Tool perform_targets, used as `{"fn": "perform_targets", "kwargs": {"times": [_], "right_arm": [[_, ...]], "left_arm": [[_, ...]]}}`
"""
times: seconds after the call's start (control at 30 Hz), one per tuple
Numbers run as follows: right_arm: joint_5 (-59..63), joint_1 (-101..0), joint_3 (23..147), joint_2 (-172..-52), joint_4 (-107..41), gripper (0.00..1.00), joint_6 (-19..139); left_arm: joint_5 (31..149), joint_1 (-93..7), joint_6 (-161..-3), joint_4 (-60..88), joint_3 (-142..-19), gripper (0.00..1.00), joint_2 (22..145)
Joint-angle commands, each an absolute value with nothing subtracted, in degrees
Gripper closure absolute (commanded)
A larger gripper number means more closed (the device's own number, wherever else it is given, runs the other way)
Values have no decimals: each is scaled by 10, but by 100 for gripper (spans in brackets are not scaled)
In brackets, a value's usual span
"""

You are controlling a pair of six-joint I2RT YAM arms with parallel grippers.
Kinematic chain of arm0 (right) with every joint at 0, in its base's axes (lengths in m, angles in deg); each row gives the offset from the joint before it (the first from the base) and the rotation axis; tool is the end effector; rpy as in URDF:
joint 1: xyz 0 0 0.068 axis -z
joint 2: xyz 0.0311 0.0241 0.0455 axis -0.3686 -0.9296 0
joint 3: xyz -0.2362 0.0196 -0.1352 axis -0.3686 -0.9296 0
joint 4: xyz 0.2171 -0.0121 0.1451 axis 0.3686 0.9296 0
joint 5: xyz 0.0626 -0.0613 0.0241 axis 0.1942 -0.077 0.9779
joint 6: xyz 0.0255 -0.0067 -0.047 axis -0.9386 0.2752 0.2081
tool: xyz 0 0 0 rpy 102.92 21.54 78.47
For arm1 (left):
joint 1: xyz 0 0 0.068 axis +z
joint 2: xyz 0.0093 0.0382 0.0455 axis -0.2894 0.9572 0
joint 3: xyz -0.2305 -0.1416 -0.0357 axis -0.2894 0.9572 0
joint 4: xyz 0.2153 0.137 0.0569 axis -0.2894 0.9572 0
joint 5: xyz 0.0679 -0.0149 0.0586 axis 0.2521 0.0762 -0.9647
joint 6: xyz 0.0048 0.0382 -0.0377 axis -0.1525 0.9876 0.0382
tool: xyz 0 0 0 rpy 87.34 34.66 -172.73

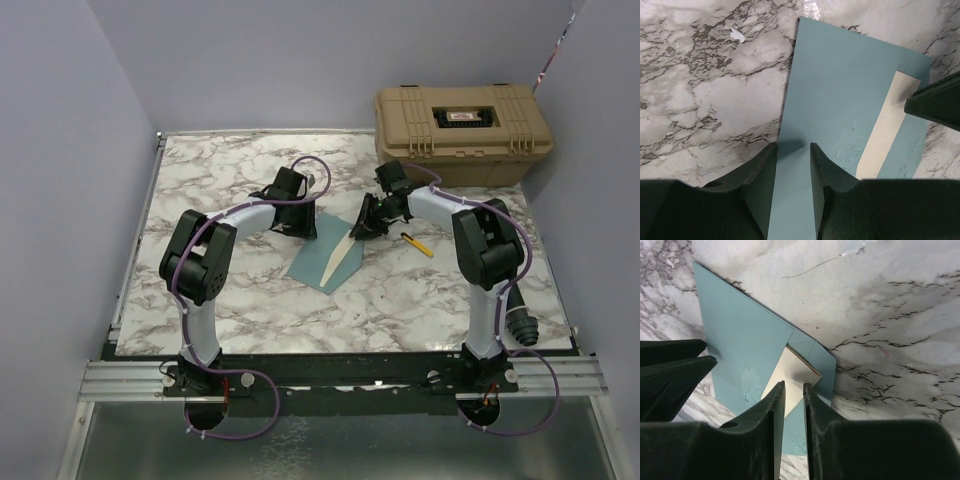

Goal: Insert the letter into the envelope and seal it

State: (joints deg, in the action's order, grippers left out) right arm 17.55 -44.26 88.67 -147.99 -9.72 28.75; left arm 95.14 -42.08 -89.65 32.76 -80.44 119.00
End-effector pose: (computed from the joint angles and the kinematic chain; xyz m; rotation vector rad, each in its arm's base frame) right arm 0.3837 0.1747 0.1510 0.2355 2.7864 0.8407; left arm 0.3617 -0.1799 0.1609 0.2322 2.6103 -0.5889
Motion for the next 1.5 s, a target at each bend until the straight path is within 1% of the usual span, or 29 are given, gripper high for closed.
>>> {"fn": "perform_targets", "kwargs": {"times": [0.0, 0.1, 0.17, 0.3, 0.5, 0.67, 0.77, 0.97, 1.2, 1.4, 1.47], "right_arm": [[147, -440, 898, -1491, -86, 72, 286], [143, -440, 892, -1479, -81, 63, 290], [146, -440, 889, -1473, -79, 62, 291], [155, -440, 884, -1472, -85, 62, 288], [165, -439, 885, -1494, -99, 67, 274], [179, -440, 888, -1506, -109, 68, 269], [200, -439, 872, -1503, -156, 67, 263], [228, -440, 873, -1511, -202, 67, 259], [202, -440, 849, -1456, -210, 67, 256], [183, -440, 812, -1399, -195, 67, 236], [191, -440, 799, -1390, -196, 67, 230]], "left_arm": [[941, -428, -899, 371, -786, 65, 1228], [929, -428, -903, 370, -786, 65, 1227], [923, -428, -905, 370, -786, 65, 1228], [923, -428, -908, 371, -785, 66, 1229], [935, -428, -906, 370, -786, 66, 1229], [953, -428, -906, 370, -788, 66, 1233], [960, -429, -904, 369, -787, 66, 1233], [960, -429, -902, 367, -783, 66, 1234], [927, -428, -922, 367, -784, 66, 1228], [932, -428, -947, 367, -789, 66, 1213], [937, -428, -954, 366, -795, 64, 1204]]}}
